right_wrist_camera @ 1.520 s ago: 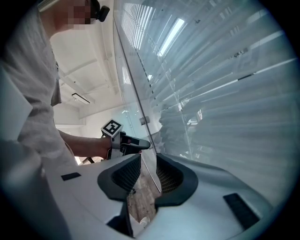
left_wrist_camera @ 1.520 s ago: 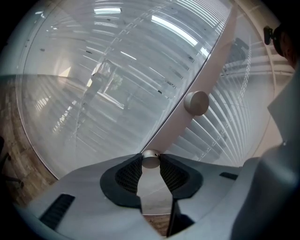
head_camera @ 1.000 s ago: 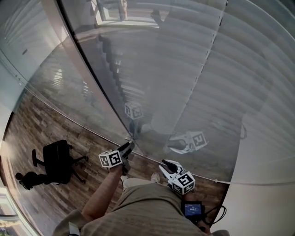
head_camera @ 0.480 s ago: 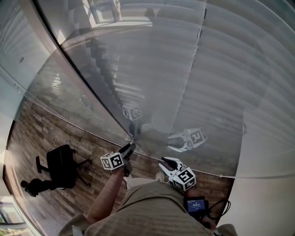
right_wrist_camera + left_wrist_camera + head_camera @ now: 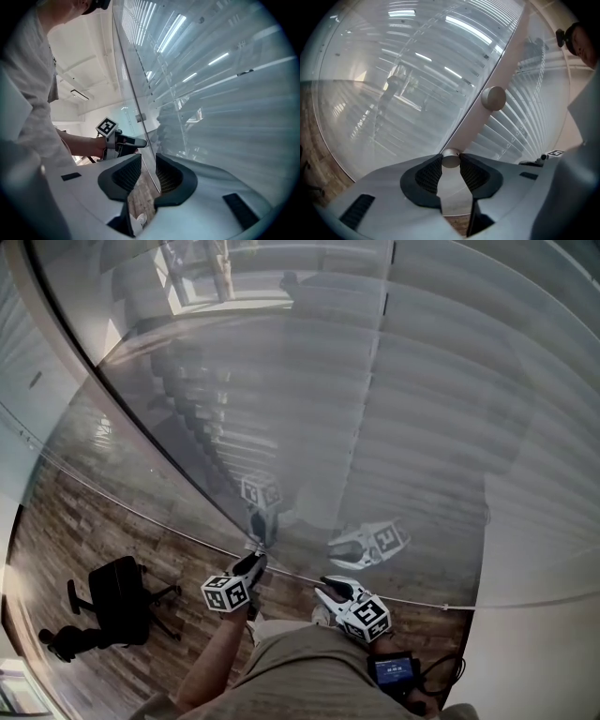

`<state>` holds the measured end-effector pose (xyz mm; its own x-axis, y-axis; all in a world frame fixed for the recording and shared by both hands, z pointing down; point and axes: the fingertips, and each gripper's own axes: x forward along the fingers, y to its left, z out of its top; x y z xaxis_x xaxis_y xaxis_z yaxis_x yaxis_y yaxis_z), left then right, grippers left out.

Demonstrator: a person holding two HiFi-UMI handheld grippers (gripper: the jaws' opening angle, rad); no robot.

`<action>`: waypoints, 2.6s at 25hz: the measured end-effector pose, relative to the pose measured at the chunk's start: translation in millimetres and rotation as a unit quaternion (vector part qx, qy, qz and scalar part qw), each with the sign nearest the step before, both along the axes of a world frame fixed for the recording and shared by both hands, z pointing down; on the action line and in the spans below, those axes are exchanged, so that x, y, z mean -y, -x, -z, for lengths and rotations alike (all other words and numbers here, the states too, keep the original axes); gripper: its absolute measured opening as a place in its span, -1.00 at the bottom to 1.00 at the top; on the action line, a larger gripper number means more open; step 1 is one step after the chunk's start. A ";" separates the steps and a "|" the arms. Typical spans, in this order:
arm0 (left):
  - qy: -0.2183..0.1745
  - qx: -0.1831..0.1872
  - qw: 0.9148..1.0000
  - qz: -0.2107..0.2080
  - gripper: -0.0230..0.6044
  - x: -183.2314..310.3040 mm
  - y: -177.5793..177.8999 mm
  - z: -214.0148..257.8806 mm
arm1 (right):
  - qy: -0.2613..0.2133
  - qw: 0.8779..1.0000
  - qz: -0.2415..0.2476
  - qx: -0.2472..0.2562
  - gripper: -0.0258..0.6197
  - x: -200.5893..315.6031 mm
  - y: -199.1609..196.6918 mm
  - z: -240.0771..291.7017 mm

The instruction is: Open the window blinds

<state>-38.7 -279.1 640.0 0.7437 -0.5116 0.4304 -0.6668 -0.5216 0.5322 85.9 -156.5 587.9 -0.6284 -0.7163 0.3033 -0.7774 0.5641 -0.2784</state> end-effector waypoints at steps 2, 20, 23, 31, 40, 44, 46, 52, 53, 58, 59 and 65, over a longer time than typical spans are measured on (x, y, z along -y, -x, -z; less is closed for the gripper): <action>-0.008 0.013 1.000 -0.002 -0.50 -2.6 2.8 -1.3 | 0.001 1.000 -0.003 -0.003 -0.60 -1.1 -0.5 -1.5; 0.052 -0.094 0.994 0.023 -0.50 3.1 8.0 -0.6 | -0.018 1.000 0.002 -0.002 -0.60 -2.8 2.1 7.5; 0.079 -0.143 0.986 0.021 -0.50 5.3 4.5 0.4 | -0.031 0.999 0.021 0.002 -0.60 -5.4 7.1 14.6; 0.174 -0.241 0.952 0.067 -0.50 -1.7 2.6 -3.0 | -0.034 0.999 0.042 -0.001 -0.60 -17.0 12.3 17.2; 0.093 -0.211 0.969 0.090 -0.34 0.7 8.0 -6.8 | -0.036 0.998 0.056 -0.019 -0.60 -27.5 24.6 1.2; -0.072 0.013 0.997 0.039 -0.22 -6.1 9.4 2.4 | -0.035 0.997 0.061 -0.029 -0.60 -28.7 27.5 -0.7; -0.140 0.119 0.983 0.010 -0.22 -8.8 6.9 6.0 | -0.032 0.997 0.065 -0.034 -0.60 -31.1 28.3 -2.5; -0.171 0.212 0.962 0.000 -0.31 1.0 4.5 -3.2 | -0.032 0.997 0.059 -0.030 -0.60 -26.1 25.7 -5.4; -0.165 0.212 0.963 0.002 -0.32 1.0 3.8 -4.9 | -0.032 0.997 0.058 -0.029 -0.60 -25.6 24.7 -6.1; -0.162 0.223 0.961 0.005 -0.49 -1.6 -1.4 -5.0 | -0.033 0.998 0.050 -0.028 -0.60 -23.4 16.7 -4.8; -0.163 0.224 0.961 0.005 -0.49 -0.8 -1.6 -4.8 | -0.034 0.998 0.049 -0.028 -0.60 -22.1 15.6 -4.7; -0.153 0.208 0.966 0.004 -0.50 -2.0 -1.8 -5.7 | -0.034 0.998 0.042 -0.023 -0.60 -20.1 12.9 -4.1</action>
<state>-36.9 -277.1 645.7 0.5353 -0.6668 0.5184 -0.7938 -0.6069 0.0390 72.9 -136.5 592.0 -0.6740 -0.6810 0.2864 -0.7372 0.6448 -0.2018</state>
